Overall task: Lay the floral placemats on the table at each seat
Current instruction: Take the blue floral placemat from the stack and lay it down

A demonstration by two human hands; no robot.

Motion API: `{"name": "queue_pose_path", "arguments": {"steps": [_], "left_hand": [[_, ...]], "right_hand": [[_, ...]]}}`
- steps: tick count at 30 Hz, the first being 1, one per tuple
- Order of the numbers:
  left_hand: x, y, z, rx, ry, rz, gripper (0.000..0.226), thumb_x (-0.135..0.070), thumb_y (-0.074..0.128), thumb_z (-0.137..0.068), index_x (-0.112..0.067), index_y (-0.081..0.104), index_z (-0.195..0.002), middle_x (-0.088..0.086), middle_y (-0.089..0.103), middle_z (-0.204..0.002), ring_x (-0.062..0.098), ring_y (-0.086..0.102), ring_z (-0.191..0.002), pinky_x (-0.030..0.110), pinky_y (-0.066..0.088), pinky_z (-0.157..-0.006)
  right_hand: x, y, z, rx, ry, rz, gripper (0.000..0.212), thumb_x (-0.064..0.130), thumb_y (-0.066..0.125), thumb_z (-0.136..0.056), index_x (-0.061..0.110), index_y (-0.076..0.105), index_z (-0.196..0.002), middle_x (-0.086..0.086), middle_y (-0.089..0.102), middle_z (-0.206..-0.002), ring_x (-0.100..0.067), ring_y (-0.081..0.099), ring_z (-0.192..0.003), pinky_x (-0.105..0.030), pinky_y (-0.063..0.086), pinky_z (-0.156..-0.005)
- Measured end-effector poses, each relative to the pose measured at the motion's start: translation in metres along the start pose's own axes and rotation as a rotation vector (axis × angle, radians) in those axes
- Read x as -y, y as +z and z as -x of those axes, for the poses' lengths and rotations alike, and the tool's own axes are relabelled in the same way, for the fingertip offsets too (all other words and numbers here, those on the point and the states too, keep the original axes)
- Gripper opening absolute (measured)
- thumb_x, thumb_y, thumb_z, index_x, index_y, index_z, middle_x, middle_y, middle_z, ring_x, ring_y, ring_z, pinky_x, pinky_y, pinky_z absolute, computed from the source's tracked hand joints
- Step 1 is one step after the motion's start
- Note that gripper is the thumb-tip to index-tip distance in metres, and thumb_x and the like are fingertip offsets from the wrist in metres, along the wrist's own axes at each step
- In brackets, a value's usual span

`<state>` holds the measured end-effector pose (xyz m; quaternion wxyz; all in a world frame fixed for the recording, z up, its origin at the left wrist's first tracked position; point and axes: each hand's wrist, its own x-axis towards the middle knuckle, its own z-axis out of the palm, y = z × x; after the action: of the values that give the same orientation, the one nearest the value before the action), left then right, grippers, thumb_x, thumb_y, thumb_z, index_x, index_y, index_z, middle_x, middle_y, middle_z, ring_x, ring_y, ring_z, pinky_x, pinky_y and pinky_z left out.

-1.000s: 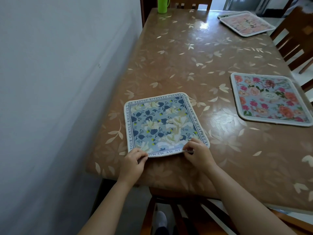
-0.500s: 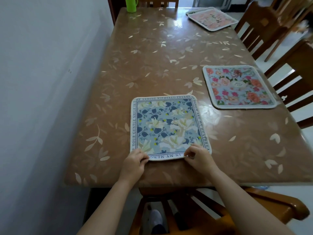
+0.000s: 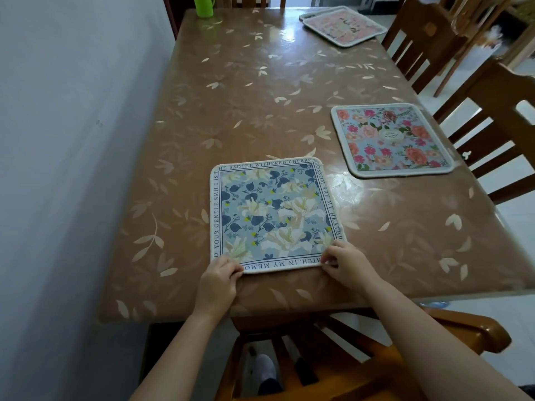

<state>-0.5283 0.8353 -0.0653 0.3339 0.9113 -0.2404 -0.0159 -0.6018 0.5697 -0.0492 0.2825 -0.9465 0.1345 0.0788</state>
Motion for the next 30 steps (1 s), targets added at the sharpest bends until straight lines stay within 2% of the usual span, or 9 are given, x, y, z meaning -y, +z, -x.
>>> {"name": "queue_pose_path", "arguments": {"steps": [3,8,16,20,24,30], "left_hand": [[0.001,0.001,0.003,0.029,0.039,-0.010,0.018,0.007,0.076,-0.064,-0.005,0.064,-0.071,0.007,0.061,-0.072,0.020,0.057,-0.068,0.028,0.045,-0.063],[0.004,0.002,0.004,0.063,0.007,-0.050,0.022,-0.005,0.080,-0.064,-0.009,0.060,-0.072,0.005,0.060,-0.075,0.021,0.054,-0.071,0.033,0.043,-0.066],[0.002,0.004,0.007,0.038,-0.044,-0.048,0.022,-0.007,0.080,-0.064,-0.011,0.058,-0.066,0.002,0.058,-0.069,0.018,0.051,-0.067,0.030,0.038,-0.063],[0.005,0.002,0.012,0.053,-0.044,-0.044,0.022,-0.007,0.080,-0.064,-0.011,0.059,-0.066,0.003,0.059,-0.069,0.020,0.053,-0.067,0.032,0.041,-0.064],[0.008,0.001,0.017,0.054,-0.033,-0.034,0.023,-0.008,0.081,-0.063,-0.012,0.059,-0.066,0.000,0.058,-0.069,0.016,0.051,-0.067,0.030,0.040,-0.064],[0.009,-0.001,0.023,0.065,-0.020,-0.033,0.022,-0.009,0.081,-0.063,-0.011,0.060,-0.065,0.002,0.060,-0.068,0.020,0.054,-0.066,0.032,0.043,-0.063]], "right_hand": [[0.001,-0.001,0.000,0.020,-0.005,0.036,0.007,0.010,0.064,-0.076,0.011,0.063,-0.083,-0.007,0.059,-0.096,-0.025,0.056,-0.091,-0.040,0.049,-0.082],[0.002,0.001,0.003,-0.027,-0.012,0.027,0.009,0.009,0.067,-0.075,0.008,0.062,-0.082,-0.008,0.059,-0.096,-0.025,0.056,-0.091,-0.041,0.050,-0.079],[0.007,0.004,0.003,0.026,0.058,0.059,0.009,0.016,0.068,-0.076,0.008,0.064,-0.076,-0.005,0.059,-0.092,-0.020,0.055,-0.089,-0.028,0.045,-0.072],[0.009,0.003,0.009,0.057,0.064,0.055,0.008,0.017,0.068,-0.077,0.010,0.064,-0.076,-0.005,0.059,-0.095,-0.020,0.055,-0.093,-0.032,0.049,-0.078],[0.011,0.005,0.014,0.088,0.065,0.059,0.008,0.016,0.068,-0.077,0.009,0.064,-0.076,-0.005,0.060,-0.095,-0.020,0.055,-0.093,-0.034,0.050,-0.079],[0.008,0.008,0.019,0.136,0.052,0.048,0.004,0.011,0.065,-0.078,0.008,0.065,-0.079,-0.007,0.059,-0.098,-0.020,0.053,-0.094,-0.025,0.044,-0.074]]}}
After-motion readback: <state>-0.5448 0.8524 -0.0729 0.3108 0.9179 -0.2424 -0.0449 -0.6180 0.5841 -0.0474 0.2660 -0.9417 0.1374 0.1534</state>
